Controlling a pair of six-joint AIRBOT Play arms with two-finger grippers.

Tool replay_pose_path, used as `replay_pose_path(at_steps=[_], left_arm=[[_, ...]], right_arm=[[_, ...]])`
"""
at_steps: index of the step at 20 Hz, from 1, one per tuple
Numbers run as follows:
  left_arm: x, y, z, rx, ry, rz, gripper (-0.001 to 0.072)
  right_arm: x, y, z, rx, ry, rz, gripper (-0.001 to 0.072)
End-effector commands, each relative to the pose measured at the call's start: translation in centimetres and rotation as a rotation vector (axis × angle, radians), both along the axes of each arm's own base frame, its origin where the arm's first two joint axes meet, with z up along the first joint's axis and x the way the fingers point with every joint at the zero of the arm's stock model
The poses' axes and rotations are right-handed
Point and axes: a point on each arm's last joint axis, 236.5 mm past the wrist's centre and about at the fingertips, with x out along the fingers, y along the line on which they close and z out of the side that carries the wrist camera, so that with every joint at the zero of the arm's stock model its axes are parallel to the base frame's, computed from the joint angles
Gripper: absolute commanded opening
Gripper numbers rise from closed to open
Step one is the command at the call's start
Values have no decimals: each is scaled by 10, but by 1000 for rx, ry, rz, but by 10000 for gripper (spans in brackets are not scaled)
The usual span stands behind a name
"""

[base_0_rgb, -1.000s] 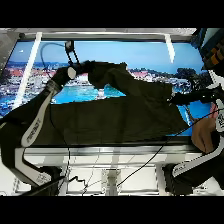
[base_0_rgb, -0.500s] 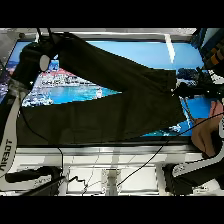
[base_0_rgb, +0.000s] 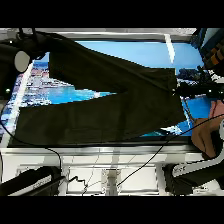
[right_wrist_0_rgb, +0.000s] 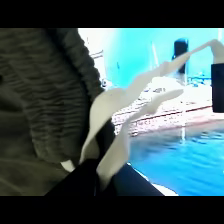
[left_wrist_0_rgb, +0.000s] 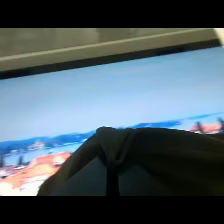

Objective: Fold the clothes and pants, and hang the long-sleeved shirts on hangers.

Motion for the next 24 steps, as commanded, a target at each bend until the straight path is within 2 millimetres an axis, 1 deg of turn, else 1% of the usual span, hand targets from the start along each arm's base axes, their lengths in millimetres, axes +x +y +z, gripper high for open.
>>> replay_pose_path(at_steps=[1,2,4,5,6,7,9,11,12,13,15,16,18,19,21,22,23,24], left_arm=[[-25,-71,11,-213,31,-158,21],[-29,-99,7,-258,46,-213,21],[-38,-158,-13,-298,95,-315,21],[-42,-185,-30,-266,113,-363,22],[-42,-201,-43,-203,103,-397,21],[-40,-211,-53,-157,92,-412,21],[-37,-221,-74,-135,124,-419,21],[-33,-234,-104,-165,192,-423,22],[-31,-243,-117,-203,223,-426,22],[-31,-258,-128,-284,259,-433,22],[-37,-292,-135,-457,305,-447,22],[-39,-306,-136,-477,283,-460,22],[-47,-333,-141,-400,195,-533,22],[-54,-345,-149,-377,190,-559,22],[-66,-361,-164,-364,218,-584,23],[-71,-365,-167,-359,224,-593,55],[-73,-366,-169,-351,230,-600,362],[-76,-367,-168,-344,237,-608,713]], right_arm=[[-2,3,1,11,7,9,33],[-2,3,1,11,7,9,33],[-3,3,1,11,7,9,33],[-3,3,1,11,8,9,33],[-3,3,1,13,9,10,33],[-4,4,1,15,12,13,34],[-4,4,1,14,14,15,34],[-3,3,1,10,9,10,33],[-2,2,1,8,7,8,34],[-2,2,1,9,8,8,33],[-2,2,1,9,8,8,33],[-2,2,1,9,8,8,34],[-3,3,1,11,9,8,33],[-3,3,1,12,10,9,33],[-3,3,1,12,10,9,33],[-3,3,1,12,10,9,34],[-3,3,1,12,10,9,34],[-3,3,1,12,10,9,33]])
